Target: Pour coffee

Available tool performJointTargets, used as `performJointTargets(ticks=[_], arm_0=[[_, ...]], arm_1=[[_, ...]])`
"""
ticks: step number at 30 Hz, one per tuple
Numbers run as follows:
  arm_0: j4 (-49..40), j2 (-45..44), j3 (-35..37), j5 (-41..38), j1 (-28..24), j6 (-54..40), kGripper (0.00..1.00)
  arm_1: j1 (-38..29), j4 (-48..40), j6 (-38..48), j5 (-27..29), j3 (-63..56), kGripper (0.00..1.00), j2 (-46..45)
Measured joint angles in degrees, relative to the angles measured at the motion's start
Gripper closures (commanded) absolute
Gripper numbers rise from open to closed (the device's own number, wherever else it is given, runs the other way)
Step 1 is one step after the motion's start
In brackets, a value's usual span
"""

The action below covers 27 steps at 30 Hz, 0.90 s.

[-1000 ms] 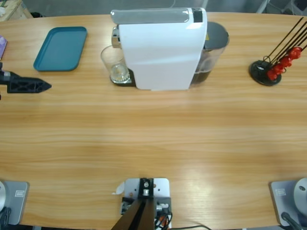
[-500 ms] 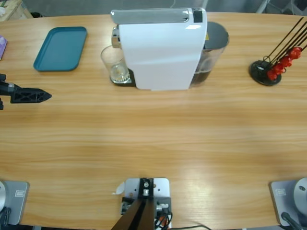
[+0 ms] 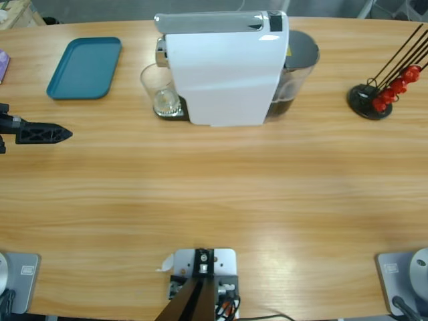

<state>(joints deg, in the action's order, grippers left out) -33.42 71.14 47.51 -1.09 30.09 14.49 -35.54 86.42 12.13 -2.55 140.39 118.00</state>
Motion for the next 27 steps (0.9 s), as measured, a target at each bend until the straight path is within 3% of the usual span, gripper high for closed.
performJointTargets(ticks=[8,13,20,27], arm_0=[[0.0,0.0,-0.04,-0.04,0.27,-0.01,0.018],[1.08,-1.73,-1.84,-0.16,4.15,-3.04,0.018],[18.64,-12.78,-13.37,-0.18,6.29,-5.7,0.013],[26.66,-14.32,-14.98,-1.96,6.3,-8.58,0.013]], arm_1=[[0.0,0.04,0.0,0.0,0.11,1.0,1.01],[-0.02,0.05,0.0,0.0,0.11,1.0,1.18],[-0.21,0.05,0.0,0.0,0.11,1.0,1.94],[-0.23,0.05,0.0,0.0,0.06,1.0,1.94]])
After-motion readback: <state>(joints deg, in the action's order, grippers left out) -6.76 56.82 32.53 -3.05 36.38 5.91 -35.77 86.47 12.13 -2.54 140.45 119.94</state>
